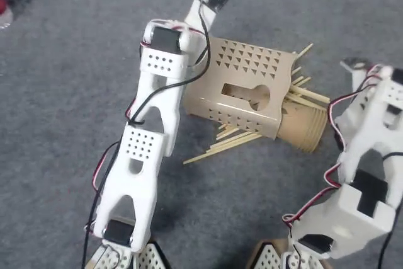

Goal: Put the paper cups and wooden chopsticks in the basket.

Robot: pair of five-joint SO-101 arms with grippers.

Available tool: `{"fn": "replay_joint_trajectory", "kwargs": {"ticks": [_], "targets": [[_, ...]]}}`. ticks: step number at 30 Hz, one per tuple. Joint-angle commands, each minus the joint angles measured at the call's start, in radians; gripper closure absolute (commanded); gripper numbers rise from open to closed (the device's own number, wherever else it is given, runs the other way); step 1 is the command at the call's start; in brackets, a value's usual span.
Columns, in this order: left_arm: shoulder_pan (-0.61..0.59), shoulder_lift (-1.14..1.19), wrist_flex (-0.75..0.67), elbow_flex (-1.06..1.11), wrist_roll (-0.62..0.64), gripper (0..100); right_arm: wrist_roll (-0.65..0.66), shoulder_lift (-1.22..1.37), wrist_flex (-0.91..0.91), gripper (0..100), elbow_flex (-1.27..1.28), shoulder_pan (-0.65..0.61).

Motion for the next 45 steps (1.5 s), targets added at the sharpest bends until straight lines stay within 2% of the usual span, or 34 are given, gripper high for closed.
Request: {"fn": "replay_joint_trajectory", "kwargs": {"ticks": [1,7,15,20,27,29,32,37,41,45], "targets": [[0.011,0.018,0.002,-0.016,0.011,99,0.012,-0.064,-0.119,99.1,0.100,-0.019],[-0.008,0.068,-0.048,-0.016,0.011,99,-0.054,-0.054,-0.216,99.1,0.155,-0.131],[-0.034,0.160,-0.054,-0.016,0.009,99,-0.124,-0.065,-0.297,99.1,0.147,-0.358],[-0.043,0.172,-0.046,-0.016,0.005,99,-0.161,-0.065,-0.337,99.1,0.101,-0.440],[-0.049,0.091,-0.049,-0.016,0.012,99,-0.184,-0.054,-0.332,99.1,0.058,-0.443],[-0.043,0.058,-0.060,-0.016,0.052,99,-0.186,-0.053,-0.341,99.1,0.069,-0.427],[-0.021,0.052,-0.132,-0.015,0.135,99,-0.186,-0.061,-0.358,99.1,0.086,-0.429],[-0.021,0.152,-0.272,-0.015,0.155,99,-0.186,-0.056,-0.358,99.1,0.091,-0.432],[-0.023,0.209,-0.272,-0.015,0.152,99,-0.186,-0.056,-0.358,99.1,0.091,-0.430],[-0.026,0.163,-0.216,-0.016,0.153,99,-0.186,-0.056,-0.358,99.1,0.091,-0.432]]}}
